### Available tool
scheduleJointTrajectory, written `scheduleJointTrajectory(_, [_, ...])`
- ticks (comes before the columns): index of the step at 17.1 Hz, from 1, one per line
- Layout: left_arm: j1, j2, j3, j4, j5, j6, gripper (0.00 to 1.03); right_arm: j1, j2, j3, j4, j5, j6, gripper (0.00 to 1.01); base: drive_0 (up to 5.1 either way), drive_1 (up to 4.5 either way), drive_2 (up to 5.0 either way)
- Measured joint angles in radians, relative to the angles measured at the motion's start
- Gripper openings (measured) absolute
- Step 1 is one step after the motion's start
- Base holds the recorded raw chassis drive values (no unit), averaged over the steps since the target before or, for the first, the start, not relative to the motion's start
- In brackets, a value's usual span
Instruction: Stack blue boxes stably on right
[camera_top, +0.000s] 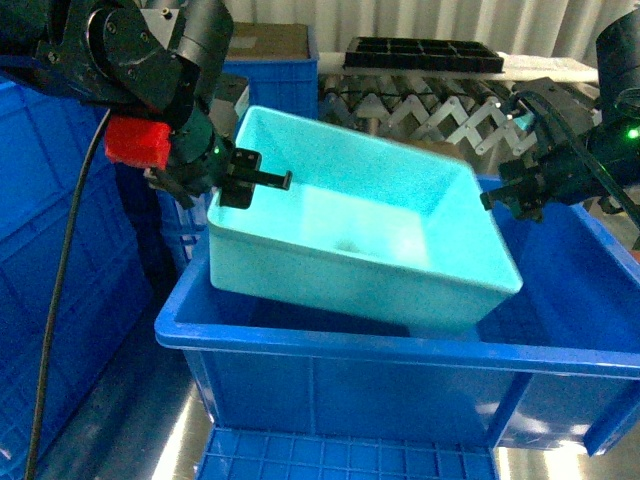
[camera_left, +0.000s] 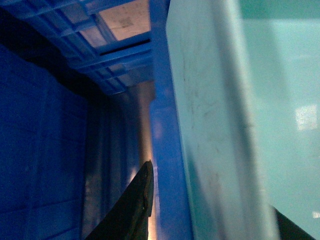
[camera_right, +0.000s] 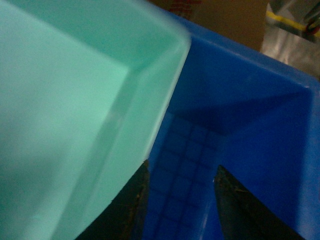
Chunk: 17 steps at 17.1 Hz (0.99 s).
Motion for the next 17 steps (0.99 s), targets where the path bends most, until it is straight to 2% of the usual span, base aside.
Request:
scheduleJointTrajectory(1, [0.003,0.000,0.000,-0.002,0.010,0.024,0.46,-0.012,-0.001,0.000,0.002,0.006,-0.023,0.49,0.0,0.00,0.0])
scheduleJointTrajectory(2, [0.000,0.000,0.000,-0.005,-0.010,0.032,0.57,-0.018,-0.001,0.000,0.002,0.008,-0.031,0.60,0.0,0.00,0.0])
scheduleJointTrajectory(7, [0.009,-0.002,0.000,0.002,-0.021,0.045,0.73,-0.024,-0.001,0.000,0.000,0.012,-0.043,0.77,0.0,0.00,0.0])
scheduleJointTrajectory(9, [0.018,-0.002,0.000,-0.001,-0.024,0.046,0.91,-0.024,-0.001,0.000,0.000,0.012,-0.047,0.95,0.0,0.00,0.0])
scheduleJointTrajectory(10, [0.020,-0.002,0.000,-0.002,-0.024,0.049,1.00,-0.023,-0.001,0.000,0.001,0.012,-0.047,1.00,0.0,0.00,0.0])
scheduleJointTrajectory(11, [0.020,-0.002,0.000,0.000,-0.025,0.049,0.97,-0.018,-0.001,0.000,0.001,0.012,-0.047,0.97,0.0,0.00,0.0])
scheduleJointTrajectory(17, [0.014,-0.002,0.000,-0.001,-0.024,0.050,0.98,-0.018,-0.001,0.000,0.001,0.011,-0.047,0.98,0.0,0.00,0.0])
